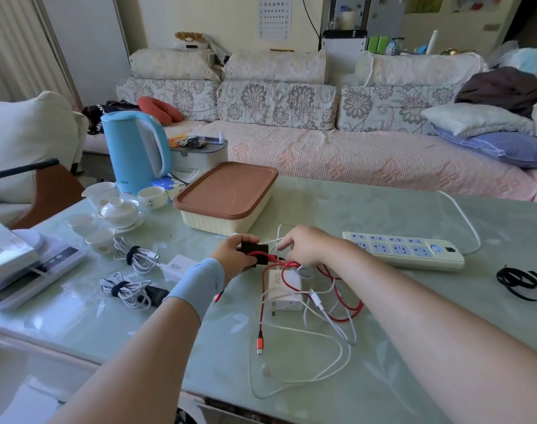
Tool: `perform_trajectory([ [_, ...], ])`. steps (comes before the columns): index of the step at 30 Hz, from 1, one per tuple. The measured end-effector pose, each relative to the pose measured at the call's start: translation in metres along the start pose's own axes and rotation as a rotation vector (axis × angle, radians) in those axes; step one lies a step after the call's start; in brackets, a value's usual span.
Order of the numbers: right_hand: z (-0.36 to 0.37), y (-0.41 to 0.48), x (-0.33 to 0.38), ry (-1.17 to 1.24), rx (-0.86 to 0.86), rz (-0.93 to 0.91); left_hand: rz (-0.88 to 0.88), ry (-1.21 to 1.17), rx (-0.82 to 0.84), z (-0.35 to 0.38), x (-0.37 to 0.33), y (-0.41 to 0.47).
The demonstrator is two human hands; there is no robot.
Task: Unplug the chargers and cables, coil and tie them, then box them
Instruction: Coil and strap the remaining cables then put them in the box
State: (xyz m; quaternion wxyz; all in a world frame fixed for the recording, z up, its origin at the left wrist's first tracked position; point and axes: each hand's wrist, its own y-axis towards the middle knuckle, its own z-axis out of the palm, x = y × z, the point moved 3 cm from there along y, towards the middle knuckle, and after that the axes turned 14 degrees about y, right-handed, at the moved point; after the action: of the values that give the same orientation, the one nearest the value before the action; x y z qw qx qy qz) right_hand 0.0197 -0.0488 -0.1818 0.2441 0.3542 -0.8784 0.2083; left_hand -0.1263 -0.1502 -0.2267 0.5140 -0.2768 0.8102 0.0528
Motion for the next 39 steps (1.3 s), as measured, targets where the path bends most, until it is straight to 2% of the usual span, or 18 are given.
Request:
perform_trajectory([
  [3,-0.007,0.002,-0.003,0.286,-0.078,-0.016,-0.041,-0.329,0.059,-0.001,-0.003,-0.007],
  [6,-0.01,0.001,0.001,0.42,-0.142,-0.085,0.009,-0.408,0.047,0.0,-0.012,-0.009],
  [10,-0.015,-0.005,0.0,0.427,-0.21,-0.155,0.053,-0.399,-0.024,0.001,-0.021,-0.006],
  [13,-0.018,-0.006,-0.003,0.42,-0.235,-0.197,0.052,-0.489,-0.004,0.001,-0.027,-0.002],
  [17,-0.017,-0.005,-0.005,0.402,-0.164,-0.245,0.023,-0.549,0.023,0.003,-0.028,-0.002],
  [22,-0.014,-0.001,-0.001,0.469,-0.165,-0.273,-0.016,-0.441,-0.059,0.012,-0.025,-0.002],
  [25,-0.01,-0.004,0.009,0.459,-0.101,-0.272,-0.044,-0.378,-0.03,0.016,-0.026,-0.001],
  [31,-0.009,-0.001,0.007,0.514,-0.059,-0.225,0.007,-0.444,0.002,0.015,-0.032,-0.006],
  [35,-0.009,-0.002,0.009,0.48,-0.041,-0.234,0.041,-0.535,0.098,0.018,-0.04,-0.012],
  [37,-0.008,0.001,0.005,0.493,-0.061,-0.208,0.057,-0.446,0.055,0.018,-0.04,-0.011],
  [39,-0.01,0.003,-0.001,0.456,-0.125,-0.184,0.08,-0.256,-0.077,0.016,-0.04,-0.007],
])
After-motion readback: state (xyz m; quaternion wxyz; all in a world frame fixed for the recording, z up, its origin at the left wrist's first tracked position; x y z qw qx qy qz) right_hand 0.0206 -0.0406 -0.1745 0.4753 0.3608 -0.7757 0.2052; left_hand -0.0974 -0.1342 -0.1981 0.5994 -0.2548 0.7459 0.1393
